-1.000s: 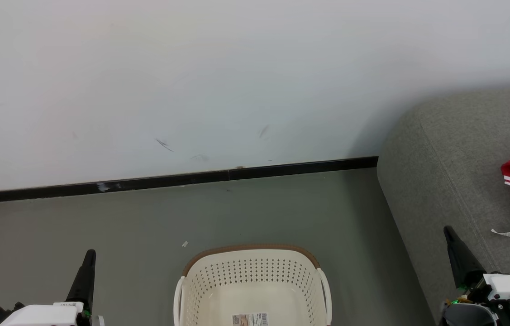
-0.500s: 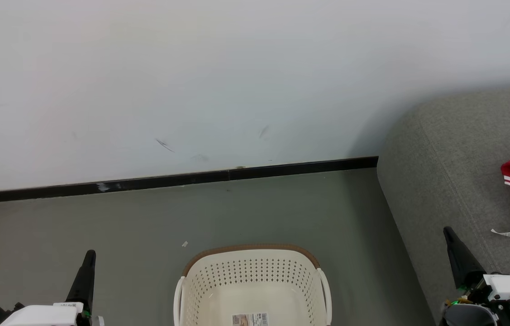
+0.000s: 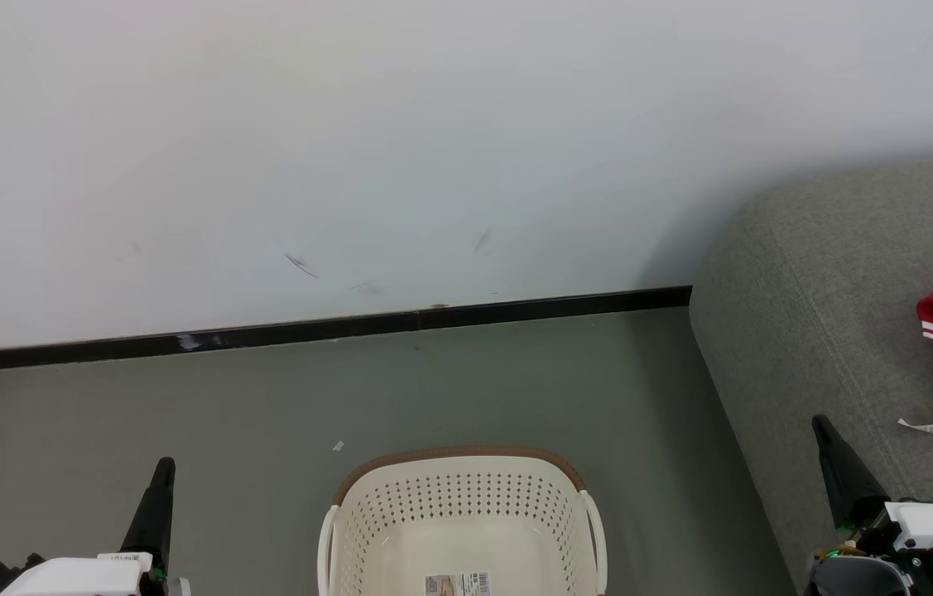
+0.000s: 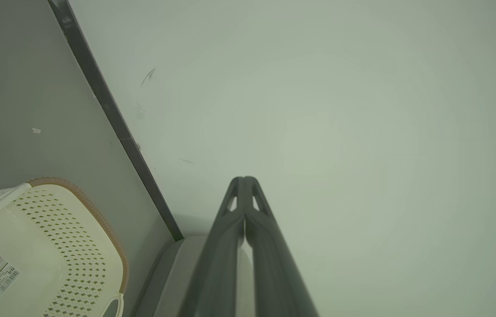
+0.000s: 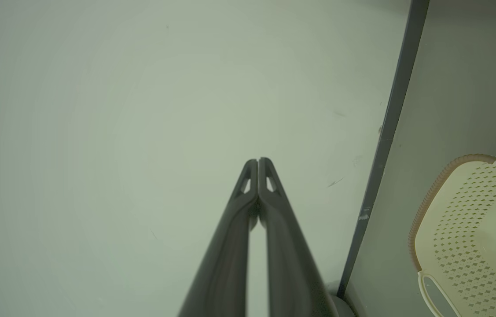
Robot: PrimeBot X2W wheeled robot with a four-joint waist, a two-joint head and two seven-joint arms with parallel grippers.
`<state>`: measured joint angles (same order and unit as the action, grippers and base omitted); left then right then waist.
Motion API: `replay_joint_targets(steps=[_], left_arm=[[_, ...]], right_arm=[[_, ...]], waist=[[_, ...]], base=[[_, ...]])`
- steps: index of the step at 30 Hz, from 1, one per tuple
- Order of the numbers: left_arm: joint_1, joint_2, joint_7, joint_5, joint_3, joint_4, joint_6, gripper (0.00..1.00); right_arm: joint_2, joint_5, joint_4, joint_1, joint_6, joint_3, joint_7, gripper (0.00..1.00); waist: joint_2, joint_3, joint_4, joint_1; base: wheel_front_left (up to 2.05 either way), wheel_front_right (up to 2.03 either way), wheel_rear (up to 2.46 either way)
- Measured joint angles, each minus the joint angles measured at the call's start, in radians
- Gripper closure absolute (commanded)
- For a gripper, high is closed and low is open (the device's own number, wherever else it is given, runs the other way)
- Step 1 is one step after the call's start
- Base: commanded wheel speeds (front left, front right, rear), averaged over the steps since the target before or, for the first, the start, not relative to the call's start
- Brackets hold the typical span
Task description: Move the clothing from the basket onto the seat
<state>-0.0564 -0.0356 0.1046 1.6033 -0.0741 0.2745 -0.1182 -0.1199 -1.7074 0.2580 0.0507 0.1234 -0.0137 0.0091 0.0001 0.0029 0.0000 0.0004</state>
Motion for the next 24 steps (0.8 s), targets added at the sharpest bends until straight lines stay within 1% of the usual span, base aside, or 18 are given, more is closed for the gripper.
replay_joint_targets(steps=[24], left_arm=[[-0.003, 0.000, 0.000, 0.000, -0.001, 0.002, 0.000, 1.00]], right_arm=[[0.003, 0.002, 0.001, 0.000, 0.000, -0.004, 0.001, 1.00]], waist=[[0.0000, 0.000, 0.000, -0.0001]], base=[[0.00, 0.00, 0.00]])
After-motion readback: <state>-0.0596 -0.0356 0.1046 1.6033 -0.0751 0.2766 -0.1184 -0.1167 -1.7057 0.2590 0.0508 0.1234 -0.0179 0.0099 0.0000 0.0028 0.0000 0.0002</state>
